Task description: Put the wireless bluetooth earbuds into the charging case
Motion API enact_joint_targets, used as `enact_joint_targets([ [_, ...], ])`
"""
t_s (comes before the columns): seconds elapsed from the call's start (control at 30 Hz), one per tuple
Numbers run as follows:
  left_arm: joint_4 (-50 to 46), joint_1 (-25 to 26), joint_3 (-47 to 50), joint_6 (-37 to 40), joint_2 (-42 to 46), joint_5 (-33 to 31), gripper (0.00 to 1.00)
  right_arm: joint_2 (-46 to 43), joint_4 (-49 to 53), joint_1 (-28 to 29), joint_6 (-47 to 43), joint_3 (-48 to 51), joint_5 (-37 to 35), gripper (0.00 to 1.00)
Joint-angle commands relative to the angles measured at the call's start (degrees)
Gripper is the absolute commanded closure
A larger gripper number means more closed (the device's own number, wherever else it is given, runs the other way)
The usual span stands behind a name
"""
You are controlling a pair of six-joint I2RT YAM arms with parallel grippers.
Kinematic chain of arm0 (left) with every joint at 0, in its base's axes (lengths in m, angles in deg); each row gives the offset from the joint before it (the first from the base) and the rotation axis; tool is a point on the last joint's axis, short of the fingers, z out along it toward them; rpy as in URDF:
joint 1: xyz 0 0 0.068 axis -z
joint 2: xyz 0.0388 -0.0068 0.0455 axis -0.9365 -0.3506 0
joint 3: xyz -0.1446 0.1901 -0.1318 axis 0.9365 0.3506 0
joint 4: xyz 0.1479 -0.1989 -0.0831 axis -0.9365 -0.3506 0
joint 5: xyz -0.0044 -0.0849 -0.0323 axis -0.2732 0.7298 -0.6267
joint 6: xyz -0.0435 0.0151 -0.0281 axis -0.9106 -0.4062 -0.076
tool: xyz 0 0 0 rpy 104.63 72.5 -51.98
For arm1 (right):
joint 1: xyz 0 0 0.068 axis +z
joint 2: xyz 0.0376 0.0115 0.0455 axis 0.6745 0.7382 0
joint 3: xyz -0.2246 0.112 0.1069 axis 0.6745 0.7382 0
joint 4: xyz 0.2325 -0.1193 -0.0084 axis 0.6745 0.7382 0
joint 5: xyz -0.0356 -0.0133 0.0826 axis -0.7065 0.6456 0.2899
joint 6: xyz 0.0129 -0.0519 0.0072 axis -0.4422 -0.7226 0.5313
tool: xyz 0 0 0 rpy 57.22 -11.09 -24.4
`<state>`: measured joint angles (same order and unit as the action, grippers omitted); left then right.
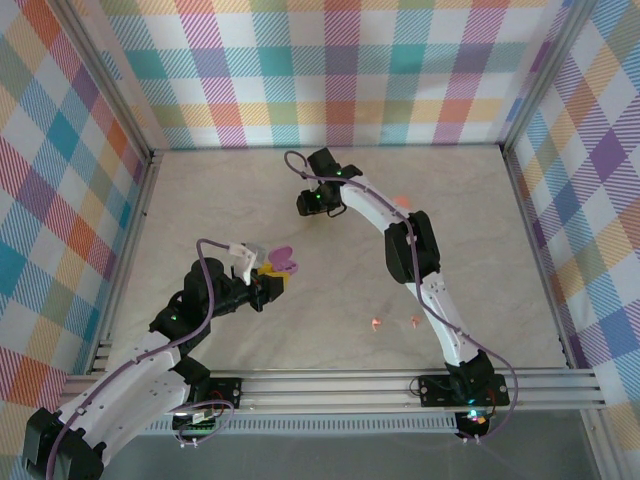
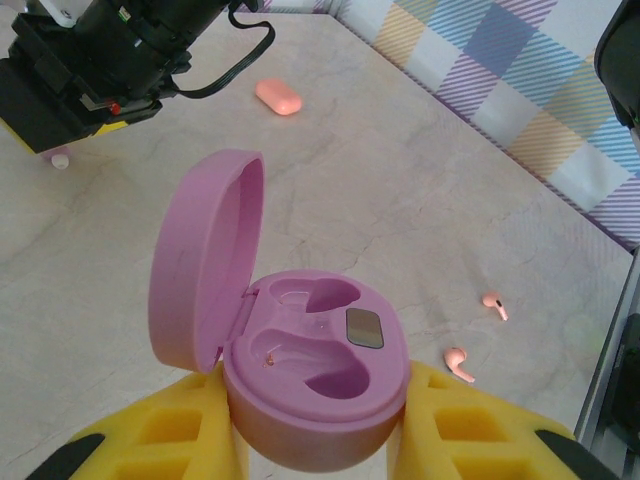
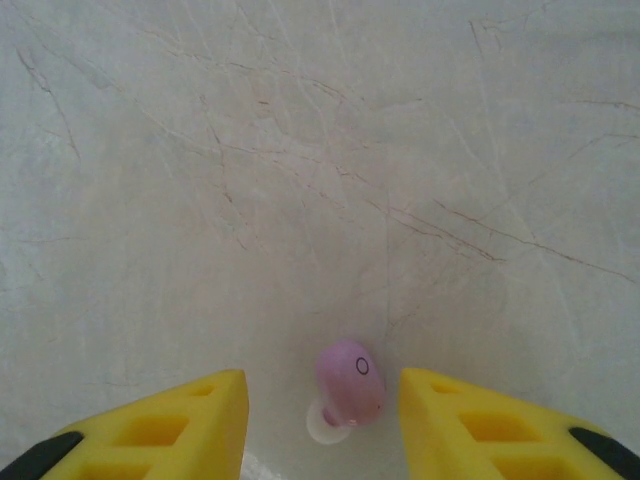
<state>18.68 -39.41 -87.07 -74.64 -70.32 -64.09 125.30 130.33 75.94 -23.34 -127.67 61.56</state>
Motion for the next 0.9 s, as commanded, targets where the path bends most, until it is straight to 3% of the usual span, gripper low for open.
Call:
enact_joint_targets([
  [0.0, -0.19, -0.53, -1.45, 0.88, 0.57, 0.60, 0.80, 1.00, 0.32, 0.40, -1.01, -2.27, -0.45, 0.56],
  [0.5, 0.16, -0.53, -1.52, 1.16, -0.03, 1.48, 0.81, 3.28, 3.39, 0.41, -2.64, -3.94, 0.52, 0.61],
  [0.87, -0.34, -0.53, -1.27, 1.34, 0.39, 1.49, 0.81, 2.26, 4.27, 0.40, -3.87, -3.82, 0.70, 0.73],
])
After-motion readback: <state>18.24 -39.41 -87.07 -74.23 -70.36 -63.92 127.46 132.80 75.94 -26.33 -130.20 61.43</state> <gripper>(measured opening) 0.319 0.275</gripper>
